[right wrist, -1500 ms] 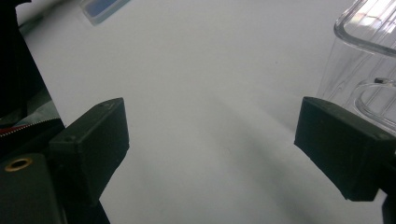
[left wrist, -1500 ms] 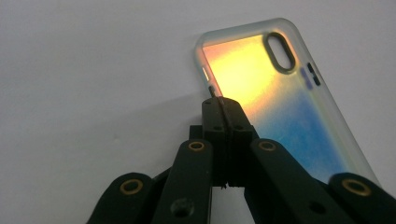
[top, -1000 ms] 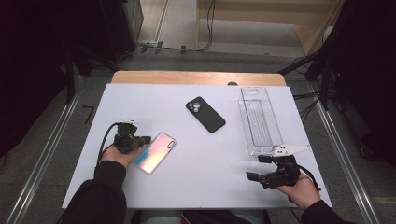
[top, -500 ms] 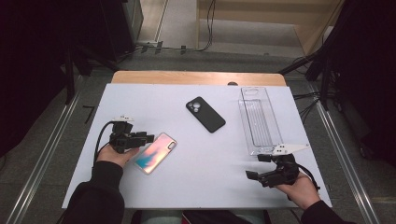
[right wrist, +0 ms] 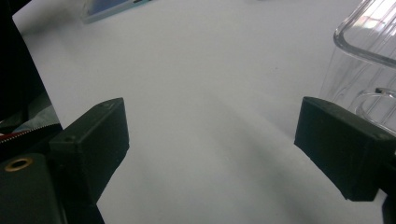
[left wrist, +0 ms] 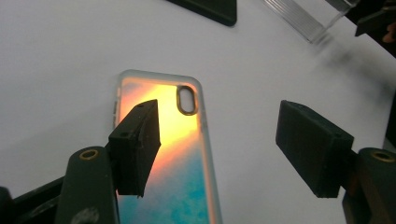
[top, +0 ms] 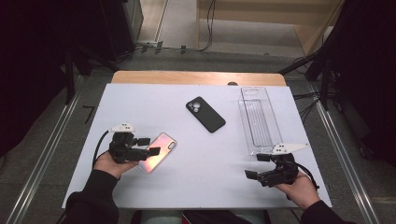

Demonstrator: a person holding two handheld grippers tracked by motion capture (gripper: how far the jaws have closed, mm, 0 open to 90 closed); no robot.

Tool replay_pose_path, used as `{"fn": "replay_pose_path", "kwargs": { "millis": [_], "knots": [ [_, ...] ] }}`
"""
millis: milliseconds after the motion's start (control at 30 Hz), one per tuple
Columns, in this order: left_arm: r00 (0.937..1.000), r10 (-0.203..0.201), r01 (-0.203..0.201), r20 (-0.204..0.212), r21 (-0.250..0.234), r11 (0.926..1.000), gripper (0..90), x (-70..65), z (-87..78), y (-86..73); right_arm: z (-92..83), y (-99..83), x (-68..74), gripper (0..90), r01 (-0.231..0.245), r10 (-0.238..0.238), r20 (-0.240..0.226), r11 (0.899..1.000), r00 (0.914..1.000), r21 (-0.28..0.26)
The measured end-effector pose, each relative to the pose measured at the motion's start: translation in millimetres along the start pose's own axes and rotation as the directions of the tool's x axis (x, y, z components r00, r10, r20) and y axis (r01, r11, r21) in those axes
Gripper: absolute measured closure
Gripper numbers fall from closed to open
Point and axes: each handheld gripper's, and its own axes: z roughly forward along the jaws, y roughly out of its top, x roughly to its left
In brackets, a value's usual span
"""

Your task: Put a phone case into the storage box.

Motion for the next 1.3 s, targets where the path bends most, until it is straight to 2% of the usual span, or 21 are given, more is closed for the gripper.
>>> {"fn": "replay_pose_path", "kwargs": {
  "millis": [333,433,500,633,667,967,1133,1233,1267,1300],
  "knots": [
    [0.9985,0.026,-0.025,0.049,-0.016,0.9995,28.5,-18.9,-9.7,-15.0,0.0,-0.6,0.0,8.3,-0.006,0.006,0.002,1.0,1.0,-0.004],
    [0.9984,0.023,-0.023,0.052,-0.014,0.9996,28.4,-21.7,-11.2,-17.6,0.5,-0.5,0.0,8.3,-0.004,0.004,0.002,1.0,1.0,-0.006],
    [0.9974,0.024,-0.024,0.068,-0.004,0.9997,28.4,-25.1,-13.4,-22.0,1.3,-0.3,0.0,8.3,-0.002,0.002,-0.001,1.0,1.0,-0.011],
    [0.9973,0.03,-0.031,0.067,0.002,0.9995,28.4,-29.4,-16.3,-27.5,2.8,0.7,-1.5,8.3,-0.001,0.001,-0.003,1.0,1.0,-0.011],
    [0.9969,0.043,-0.043,0.066,0.005,0.999,28.3,-30.0,-16.7,-28.7,3.2,1.0,-1.9,8.3,0.0,0.0,-0.005,1.0,1.0,-0.008],
    [0.996,0.048,-0.05,0.075,0.024,0.9984,28.3,-31.4,-14.6,-31.2,1.4,0.6,-3.2,8.3,-0.003,0.003,0.004,1.0,1.0,0.004],
    [0.9953,0.055,-0.056,0.081,0.017,0.9983,28.1,-31.9,-14.7,-30.8,-1.5,-1.3,-2.8,8.3,-0.008,0.008,0.006,1.0,1.0,0.0],
    [0.9953,0.06,-0.06,0.077,0.003,0.9982,21.6,-32.2,-14.3,-29.6,-2.0,-1.6,-2.4,8.3,-0.01,0.01,0.006,1.0,0.9999,-0.001],
    [0.9959,0.061,-0.061,0.066,0.005,0.9981,10.7,-33.0,-13.0,-26.9,-1.6,-1.8,-2.0,8.3,-0.008,0.008,0.006,1.0,0.9999,0.001],
    [0.9959,0.061,-0.061,0.066,0.005,0.9981,4.6,-33.0,-13.0,-26.9,-1.4,-1.9,-1.9,8.3,-0.007,0.007,0.004,1.0,1.0,0.004]
  ]
}}
